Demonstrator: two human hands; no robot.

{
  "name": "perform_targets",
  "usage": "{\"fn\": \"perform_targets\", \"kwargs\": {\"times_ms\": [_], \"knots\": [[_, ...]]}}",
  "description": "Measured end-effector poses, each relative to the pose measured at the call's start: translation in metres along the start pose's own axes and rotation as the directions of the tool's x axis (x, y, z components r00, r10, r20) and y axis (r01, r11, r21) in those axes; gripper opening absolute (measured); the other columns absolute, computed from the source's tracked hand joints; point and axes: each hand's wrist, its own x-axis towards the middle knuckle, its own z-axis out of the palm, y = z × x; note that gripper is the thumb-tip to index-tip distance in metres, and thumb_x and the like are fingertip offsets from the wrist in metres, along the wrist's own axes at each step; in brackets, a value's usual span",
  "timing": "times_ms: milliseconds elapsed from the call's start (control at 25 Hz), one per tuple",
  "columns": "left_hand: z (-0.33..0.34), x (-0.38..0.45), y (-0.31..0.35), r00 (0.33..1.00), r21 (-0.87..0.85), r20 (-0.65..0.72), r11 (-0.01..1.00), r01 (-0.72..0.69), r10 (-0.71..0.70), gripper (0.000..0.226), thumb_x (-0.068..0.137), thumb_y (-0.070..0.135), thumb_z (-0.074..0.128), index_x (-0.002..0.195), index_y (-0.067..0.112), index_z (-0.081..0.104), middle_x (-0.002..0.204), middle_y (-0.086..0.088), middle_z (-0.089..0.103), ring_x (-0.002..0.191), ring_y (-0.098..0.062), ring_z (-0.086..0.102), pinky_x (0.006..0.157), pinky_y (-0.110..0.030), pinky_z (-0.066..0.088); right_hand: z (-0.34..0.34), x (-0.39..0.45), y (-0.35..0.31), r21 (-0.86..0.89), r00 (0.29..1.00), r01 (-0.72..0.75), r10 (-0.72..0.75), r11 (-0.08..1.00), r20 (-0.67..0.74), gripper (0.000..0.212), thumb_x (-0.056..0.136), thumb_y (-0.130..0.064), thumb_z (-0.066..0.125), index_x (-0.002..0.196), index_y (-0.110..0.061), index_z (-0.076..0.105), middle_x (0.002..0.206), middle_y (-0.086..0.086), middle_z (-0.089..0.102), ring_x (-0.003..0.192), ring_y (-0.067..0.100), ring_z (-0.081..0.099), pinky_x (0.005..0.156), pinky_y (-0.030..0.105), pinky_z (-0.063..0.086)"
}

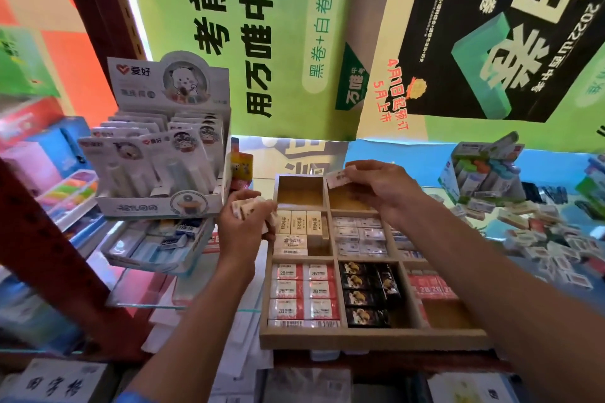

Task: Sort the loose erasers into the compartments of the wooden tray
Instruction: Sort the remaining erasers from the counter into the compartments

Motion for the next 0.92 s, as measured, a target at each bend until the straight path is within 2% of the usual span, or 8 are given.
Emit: {"fn": "perform_targets", "kwargs": {"times_ms": [160,280,360,480,600,720,760,920], "knots": [[-0.006,0.006,-0.02,0.997,-0.097,-0.054,0.994,0.058,-0.063,0.016,0.087,0.011,0.066,0.098,0.022,0.062,0.086,-0.007,0.069,0.076,-0.025,0.068,0.057,-0.037,0.053,0.004,0.015,0.008,-0.086,1.0,-0.001,0.003,0.996,0.023,0.016,0.082,0.005,0.072,0.093,-0.007,0.069,0.103,0.016,0.072,0.084,0.022,0.073,0.071,0.026,0.061],[-0.007,0.008,-0.021,0.999,-0.104,-0.016,0.994,0.042,-0.044,0.017,0.088,0.009,0.065,0.099,0.021,0.061,0.085,-0.009,0.068,0.071,-0.023,0.067,0.049,-0.032,0.049,0.024,0.028,0.011,-0.306,0.99,0.142,-0.138,0.941,0.036,0.017,0.079,-0.008,0.081,0.093,-0.009,0.072,0.097,0.008,0.073,0.083,0.016,0.07,0.076,0.026,0.059],[-0.008,0.007,-0.021,1.0,-0.113,-0.009,0.993,0.026,-0.027,0.016,0.089,0.008,0.065,0.098,0.02,0.06,0.081,-0.008,0.067,0.068,-0.023,0.065,0.046,-0.031,0.047,0.04,0.043,0.015,-0.545,0.958,0.277,-0.273,0.791,0.091,0.019,0.074,-0.019,0.086,0.088,-0.016,0.074,0.09,-0.002,0.072,0.081,0.009,0.065,0.072,0.022,0.052],[-0.009,0.007,-0.022,1.0,-0.11,-0.004,0.994,0.0,0.0,0.015,0.089,0.006,0.064,0.095,0.019,0.06,0.075,-0.004,0.066,0.067,-0.024,0.064,0.045,-0.031,0.045,0.06,0.066,0.03,-0.76,0.926,0.342,-0.336,0.553,0.173,0.02,0.074,-0.029,0.086,0.087,-0.019,0.075,0.09,-0.004,0.071,0.085,0.011,0.063,0.075,0.025,0.051],[-0.009,0.008,-0.023,1.0,-0.097,0.012,0.995,-0.008,0.009,0.014,0.09,0.007,0.064,0.098,0.018,0.059,0.072,0.001,0.067,0.067,-0.022,0.065,0.046,-0.03,0.046,0.066,0.079,0.047,-0.873,0.883,0.388,-0.392,0.296,0.26,0.019,0.081,-0.037,0.078,0.089,-0.021,0.074,0.094,-0.002,0.071,0.09,0.016,0.063,0.078,0.03,0.05],[-0.008,0.009,-0.024,1.0,-0.094,0.022,0.996,-0.014,0.016,0.015,0.089,0.006,0.064,0.097,0.017,0.059,0.07,0.002,0.067,0.065,-0.02,0.064,0.044,-0.029,0.045,0.068,0.083,0.048,-0.905,0.799,0.424,-0.469,-0.002,0.376,0.024,0.087,-0.045,0.068,0.095,-0.023,0.075,0.095,-0.001,0.071,0.096,0.02,0.059,0.078,0.031,0.041],[-0.008,0.009,-0.024,1.0,-0.097,0.024,0.995,-0.013,0.016,0.015,0.089,0.006,0.064,0.097,0.017,0.059,0.07,0.002,0.067,0.065,-0.02,0.064,0.044,-0.029,0.045,0.068,0.084,0.046,-0.903,0.787,0.428,-0.477,-0.036,0.391,0.025,0.088,-0.045,0.067,0.097,-0.023,0.074,0.096,0.0,0.07,0.097,0.02,0.058,0.077,0.031,0.039],[-0.01,0.009,-0.025,1.0,-0.085,0.025,0.996,-0.013,0.015,0.013,0.09,0.008,0.064,0.096,0.019,0.059,0.071,0.004,0.069,0.068,-0.021,0.066,0.047,-0.03,0.047,0.072,0.084,0.047,-0.896,0.778,0.444,-0.484,-0.025,0.4,0.018,0.089,-0.038,0.067,0.093,-0.021,0.069,0.096,0.003,0.07,0.093,0.021,0.06,0.073,0.028,0.033]]}}
